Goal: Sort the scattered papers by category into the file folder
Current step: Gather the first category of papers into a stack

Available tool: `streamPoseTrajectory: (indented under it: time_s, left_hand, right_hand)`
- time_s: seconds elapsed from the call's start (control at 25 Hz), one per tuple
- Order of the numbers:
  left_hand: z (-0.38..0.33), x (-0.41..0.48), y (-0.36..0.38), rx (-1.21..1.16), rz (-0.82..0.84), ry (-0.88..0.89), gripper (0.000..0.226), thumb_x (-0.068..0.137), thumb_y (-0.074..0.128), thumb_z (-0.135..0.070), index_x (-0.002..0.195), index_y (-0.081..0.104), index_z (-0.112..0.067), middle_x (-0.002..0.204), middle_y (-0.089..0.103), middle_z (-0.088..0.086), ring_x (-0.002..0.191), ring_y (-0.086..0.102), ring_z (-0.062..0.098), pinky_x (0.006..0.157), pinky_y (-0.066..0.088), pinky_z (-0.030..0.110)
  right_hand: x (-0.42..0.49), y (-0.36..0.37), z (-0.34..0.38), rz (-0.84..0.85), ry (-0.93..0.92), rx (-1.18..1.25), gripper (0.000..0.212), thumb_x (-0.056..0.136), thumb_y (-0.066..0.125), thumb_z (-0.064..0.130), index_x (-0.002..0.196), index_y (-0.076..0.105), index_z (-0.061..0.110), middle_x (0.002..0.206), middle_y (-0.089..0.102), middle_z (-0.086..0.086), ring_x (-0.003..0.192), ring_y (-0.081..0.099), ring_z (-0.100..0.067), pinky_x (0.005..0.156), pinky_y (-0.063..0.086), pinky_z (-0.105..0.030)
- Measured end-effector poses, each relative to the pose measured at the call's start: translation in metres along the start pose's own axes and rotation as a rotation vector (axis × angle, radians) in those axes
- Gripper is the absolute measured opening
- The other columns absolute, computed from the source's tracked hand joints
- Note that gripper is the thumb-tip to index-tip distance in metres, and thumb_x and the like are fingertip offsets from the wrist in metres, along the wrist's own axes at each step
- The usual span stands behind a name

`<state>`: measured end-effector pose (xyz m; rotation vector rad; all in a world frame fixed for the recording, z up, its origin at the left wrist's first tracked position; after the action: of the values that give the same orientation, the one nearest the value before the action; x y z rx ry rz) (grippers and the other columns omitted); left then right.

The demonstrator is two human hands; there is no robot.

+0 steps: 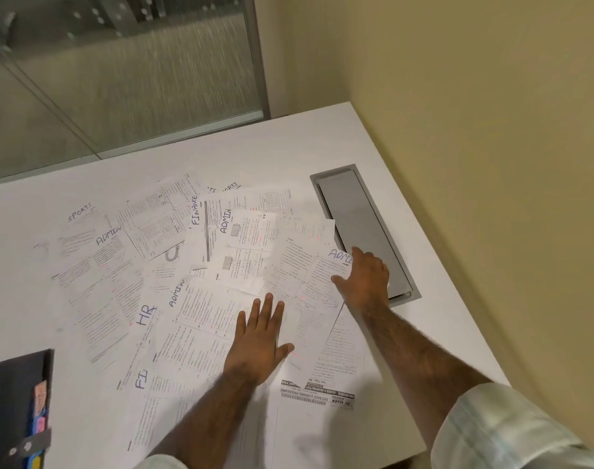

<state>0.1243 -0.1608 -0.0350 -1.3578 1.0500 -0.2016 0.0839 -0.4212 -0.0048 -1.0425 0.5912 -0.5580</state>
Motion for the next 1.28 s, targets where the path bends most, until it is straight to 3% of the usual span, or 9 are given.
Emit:
streamPoseTrajectory:
  time_s: [0.12,0.4,0.48,0.6,0.8,0.96,1.12,1.2,1.28]
  left_hand:
    - [0.0,0.0,0.0,0.012,-0.001,-0.008,0.092,0.081,-0.008,-0.077,0.153,-0.029,-0.024,0.161,-0.037,0.006,0.152,-0.026,0.032,0.122,-0.011,0.052]
    - [0.0,0.0,-0.001,0.007,0.001,-0.013,0.094,0.079,-0.006,-0.076,0.152,-0.028,-0.022,0.163,-0.033,0.007,0.153,-0.024,0.033,0.122,-0.01,0.051]
    - [-0.001,0.0,-0.001,-0.003,-0.006,-0.02,0.094,0.078,-0.006,-0.075,0.153,-0.028,-0.023,0.163,-0.033,0.007,0.153,-0.024,0.033,0.122,-0.009,0.052]
    - [-0.002,0.0,-0.002,-0.039,-0.016,-0.018,0.095,0.077,-0.004,-0.076,0.152,-0.026,-0.023,0.162,-0.033,0.006,0.152,-0.024,0.033,0.122,-0.009,0.052]
    - [0.001,-0.004,-0.002,-0.059,-0.011,-0.044,0.089,0.094,0.02,-0.069,0.156,-0.024,-0.024,0.162,-0.036,0.006,0.153,-0.026,0.031,0.121,-0.012,0.048]
    - [0.003,-0.005,-0.012,-0.157,-0.007,-0.063,0.088,0.1,0.036,-0.063,0.161,-0.011,-0.02,0.164,-0.029,0.006,0.155,-0.02,0.031,0.123,-0.007,0.047]
    - [0.007,-0.003,-0.051,-0.682,-0.188,-0.196,0.084,0.096,0.053,-0.061,0.161,0.02,-0.02,0.168,0.016,-0.003,0.156,0.015,0.022,0.124,0.018,0.042]
    - [0.008,-0.01,-0.079,-1.176,-0.227,-0.285,0.077,0.094,0.064,-0.052,0.158,0.033,-0.024,0.158,0.042,-0.006,0.144,0.041,0.013,0.118,0.032,0.036]
    - [0.009,-0.024,-0.104,-1.524,-0.241,-0.22,0.054,0.1,0.062,-0.035,0.149,0.049,-0.016,0.138,0.065,0.0,0.124,0.061,0.012,0.103,0.049,0.03]
  right_hand:
    - [0.003,-0.01,0.005,-0.069,0.087,0.144,0.059,0.082,0.075,0.049,0.129,0.056,0.018,0.121,0.063,-0.004,0.114,0.056,-0.024,0.102,0.045,-0.044]
    - [-0.017,-0.014,0.02,-0.174,-0.093,-0.142,0.027,0.091,0.068,0.034,0.11,0.07,0.015,0.109,0.066,-0.005,0.1,0.059,-0.023,0.092,0.047,-0.042]
    - [-0.022,-0.009,0.017,-0.088,-0.064,0.019,0.022,0.092,0.068,0.031,0.106,0.07,0.014,0.105,0.067,-0.003,0.096,0.063,-0.021,0.086,0.054,-0.039]
    - [-0.027,0.0,0.008,0.143,0.189,0.373,0.022,0.093,0.063,0.024,0.112,0.069,0.014,0.111,0.073,0.0,0.088,0.07,-0.02,0.075,0.061,-0.037]
    - [-0.018,-0.036,0.003,-0.05,0.276,0.471,0.009,0.096,0.056,0.018,0.092,0.062,0.012,0.103,0.072,-0.003,0.075,0.067,-0.02,0.06,0.058,-0.032]
    - [0.004,-0.099,0.004,-0.219,0.196,0.5,0.011,0.093,0.057,0.008,0.083,0.06,0.009,0.085,0.064,-0.004,0.075,0.056,-0.023,0.065,0.038,-0.028]
    - [0.031,-0.144,0.002,-0.125,0.101,0.741,0.013,0.083,0.061,0.012,0.086,0.064,-0.001,0.09,0.069,-0.026,0.07,0.056,-0.019,0.064,0.045,-0.033]
    - [0.034,-0.155,0.019,-0.039,0.046,0.838,0.017,0.084,0.064,0.012,0.091,0.065,-0.003,0.094,0.067,-0.032,0.072,0.058,-0.02,0.067,0.048,-0.038]
    - [0.029,-0.156,0.047,0.047,-0.012,0.925,0.008,0.087,0.065,0.007,0.09,0.069,0.001,0.087,0.072,-0.023,0.074,0.065,-0.022,0.069,0.051,-0.04]
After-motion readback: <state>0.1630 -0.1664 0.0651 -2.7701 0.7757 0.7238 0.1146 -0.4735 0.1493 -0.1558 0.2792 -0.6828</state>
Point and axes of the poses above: each hand's wrist, its own x-axis towards the middle knuckle, its own y-axis out of the palm, z = x × y, the point moved 3 cm from there along x, towards the middle knuckle
